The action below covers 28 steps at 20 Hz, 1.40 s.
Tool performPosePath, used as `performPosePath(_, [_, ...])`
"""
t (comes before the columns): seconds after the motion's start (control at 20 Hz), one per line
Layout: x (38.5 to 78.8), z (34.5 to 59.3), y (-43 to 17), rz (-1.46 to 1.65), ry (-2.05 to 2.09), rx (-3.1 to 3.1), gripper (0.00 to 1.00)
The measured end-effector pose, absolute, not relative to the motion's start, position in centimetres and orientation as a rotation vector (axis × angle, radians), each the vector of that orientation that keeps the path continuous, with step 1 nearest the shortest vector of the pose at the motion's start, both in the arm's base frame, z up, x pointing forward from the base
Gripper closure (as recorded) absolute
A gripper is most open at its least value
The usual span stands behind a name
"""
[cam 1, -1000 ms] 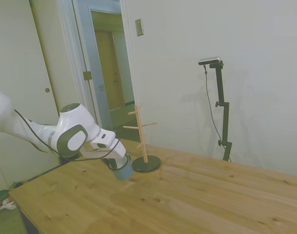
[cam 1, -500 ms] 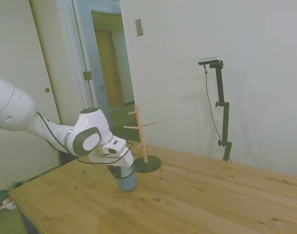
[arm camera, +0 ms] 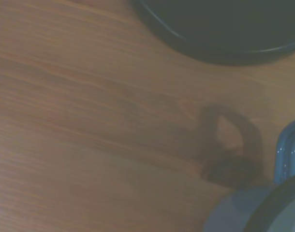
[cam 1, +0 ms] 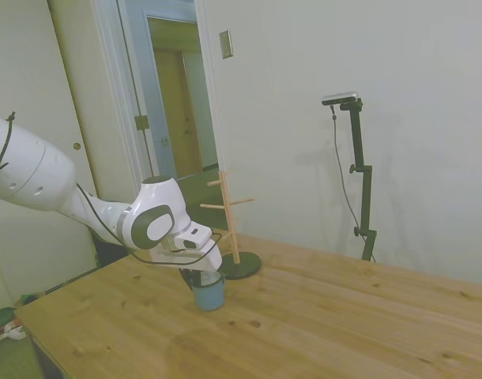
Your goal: Unload the mug
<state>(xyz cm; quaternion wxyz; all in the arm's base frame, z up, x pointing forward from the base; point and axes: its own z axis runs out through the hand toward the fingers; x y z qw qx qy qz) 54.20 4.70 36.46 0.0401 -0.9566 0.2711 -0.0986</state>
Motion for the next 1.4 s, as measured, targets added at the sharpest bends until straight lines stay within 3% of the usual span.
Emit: performPosePath(1.4, [54.27,36.61,4.82,-0.291,0.828,-2.935,0.00])
